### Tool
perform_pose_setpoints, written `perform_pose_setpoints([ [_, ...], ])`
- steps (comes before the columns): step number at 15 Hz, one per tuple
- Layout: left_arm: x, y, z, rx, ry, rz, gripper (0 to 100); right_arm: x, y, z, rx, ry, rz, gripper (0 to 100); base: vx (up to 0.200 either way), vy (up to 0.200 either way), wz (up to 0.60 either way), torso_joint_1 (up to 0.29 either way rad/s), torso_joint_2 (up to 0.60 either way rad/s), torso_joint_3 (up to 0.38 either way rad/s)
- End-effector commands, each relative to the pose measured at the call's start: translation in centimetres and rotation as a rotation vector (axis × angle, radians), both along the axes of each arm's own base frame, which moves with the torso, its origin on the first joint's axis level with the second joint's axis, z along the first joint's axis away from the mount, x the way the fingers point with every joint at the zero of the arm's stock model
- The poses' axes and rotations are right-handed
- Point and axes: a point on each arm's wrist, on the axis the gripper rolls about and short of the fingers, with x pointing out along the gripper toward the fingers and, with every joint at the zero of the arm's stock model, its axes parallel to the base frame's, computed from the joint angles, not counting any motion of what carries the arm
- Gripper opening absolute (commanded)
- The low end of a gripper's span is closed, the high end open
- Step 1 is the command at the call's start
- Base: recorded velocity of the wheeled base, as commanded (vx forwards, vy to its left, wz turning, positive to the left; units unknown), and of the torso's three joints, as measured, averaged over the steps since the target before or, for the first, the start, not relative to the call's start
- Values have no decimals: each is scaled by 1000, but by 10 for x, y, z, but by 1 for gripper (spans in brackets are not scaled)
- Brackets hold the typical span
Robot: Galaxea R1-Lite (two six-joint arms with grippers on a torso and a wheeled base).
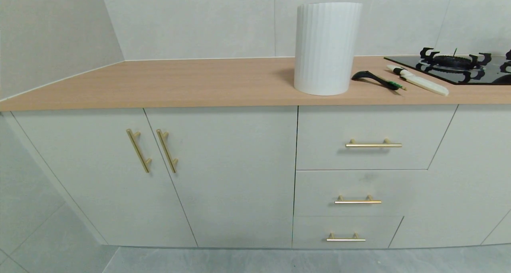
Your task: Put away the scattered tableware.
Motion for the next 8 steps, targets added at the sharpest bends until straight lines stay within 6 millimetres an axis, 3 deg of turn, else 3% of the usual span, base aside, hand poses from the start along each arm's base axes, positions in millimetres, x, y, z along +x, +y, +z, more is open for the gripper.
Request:
perform_pose_setpoints([
  [1,0,0,0,0,1,0,100,-6,1,41,32,-80,87,100,0,0,0,0,0,0],
  [3,0,0,0,0,1,0,100,11,2,51,34,52,154,100,0,0,0,0,0,0],
  [6,0,0,0,0,1,0,100,35,3,43,19,310,158,100,0,0,0,0,0,0],
  [8,0,0,0,0,1,0,100,44,4,41,-12,377,161,100,0,0,0,0,0,0],
])
